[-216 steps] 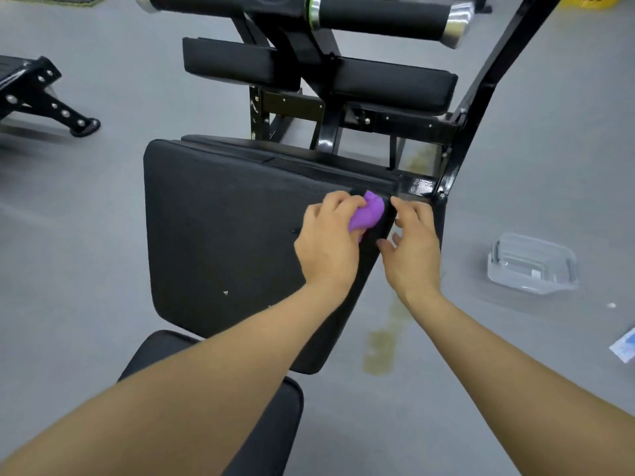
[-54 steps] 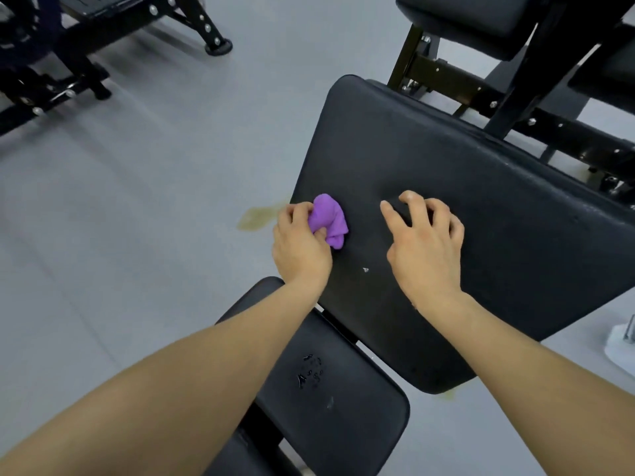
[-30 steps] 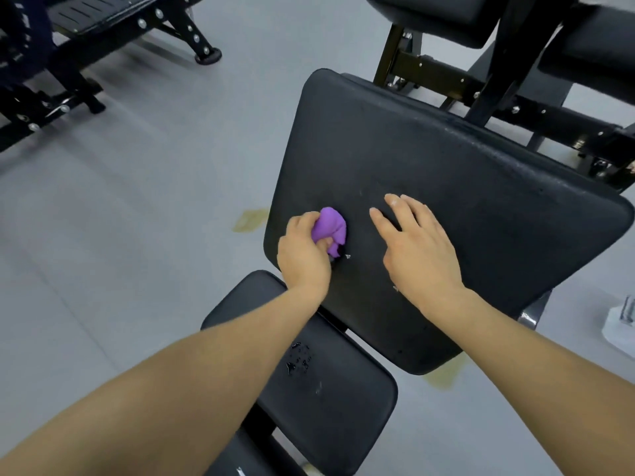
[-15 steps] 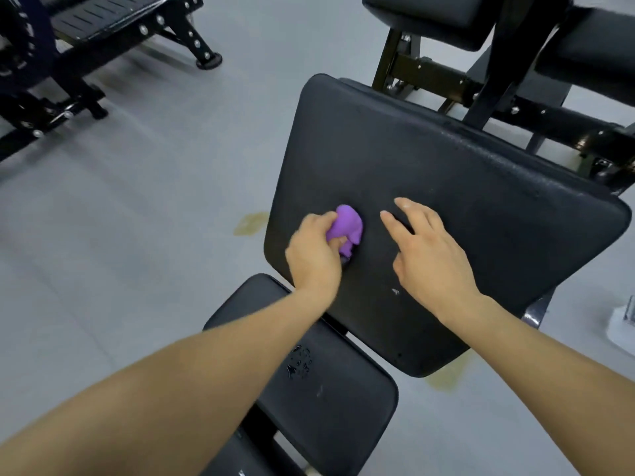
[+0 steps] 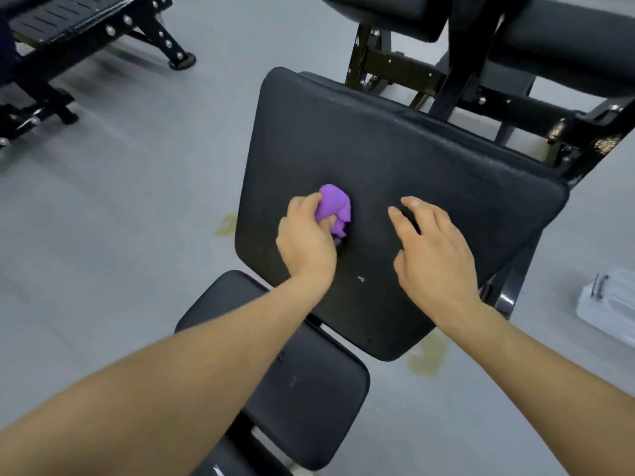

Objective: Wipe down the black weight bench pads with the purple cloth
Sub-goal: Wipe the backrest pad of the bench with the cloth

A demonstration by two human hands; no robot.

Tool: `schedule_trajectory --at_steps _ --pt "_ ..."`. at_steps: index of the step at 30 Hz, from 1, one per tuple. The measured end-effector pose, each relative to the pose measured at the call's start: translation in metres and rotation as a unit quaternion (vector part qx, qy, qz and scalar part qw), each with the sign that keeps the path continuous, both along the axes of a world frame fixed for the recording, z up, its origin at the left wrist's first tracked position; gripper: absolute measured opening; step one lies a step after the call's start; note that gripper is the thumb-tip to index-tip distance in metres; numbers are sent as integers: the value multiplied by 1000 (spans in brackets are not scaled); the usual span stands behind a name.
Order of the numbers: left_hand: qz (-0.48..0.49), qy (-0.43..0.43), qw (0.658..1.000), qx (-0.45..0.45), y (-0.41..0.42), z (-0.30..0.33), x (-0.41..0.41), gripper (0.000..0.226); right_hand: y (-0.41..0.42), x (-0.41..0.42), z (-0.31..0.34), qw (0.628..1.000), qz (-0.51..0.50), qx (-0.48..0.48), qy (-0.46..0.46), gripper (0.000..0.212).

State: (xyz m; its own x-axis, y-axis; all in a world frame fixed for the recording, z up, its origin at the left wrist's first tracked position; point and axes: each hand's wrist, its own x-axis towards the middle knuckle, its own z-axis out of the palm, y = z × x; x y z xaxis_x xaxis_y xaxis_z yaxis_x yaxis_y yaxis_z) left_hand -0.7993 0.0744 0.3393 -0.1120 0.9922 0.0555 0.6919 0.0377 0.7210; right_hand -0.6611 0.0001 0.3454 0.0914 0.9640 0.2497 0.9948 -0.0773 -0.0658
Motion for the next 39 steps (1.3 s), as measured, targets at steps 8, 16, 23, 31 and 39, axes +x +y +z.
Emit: schedule_trajectory --at_steps 8,16,23,31,39 --pt "-93 -5 995 41 8 0 -6 33 -18 20 7 999 -20 9 -30 62" --pt "19 8 1000 -2 -21 15 38 31 -48 35 2 997 -75 32 8 61" --pt "-194 45 980 18 -75 13 59 32 -59 45 13 996 -86 -23 22 65" --pt "40 7 999 -4 -25 23 55 33 -66 55 16 992 -112 -10 65 67" --pt "-221 41 974 16 -96 9 75 30 -73 66 13 988 -111 -10 103 81"
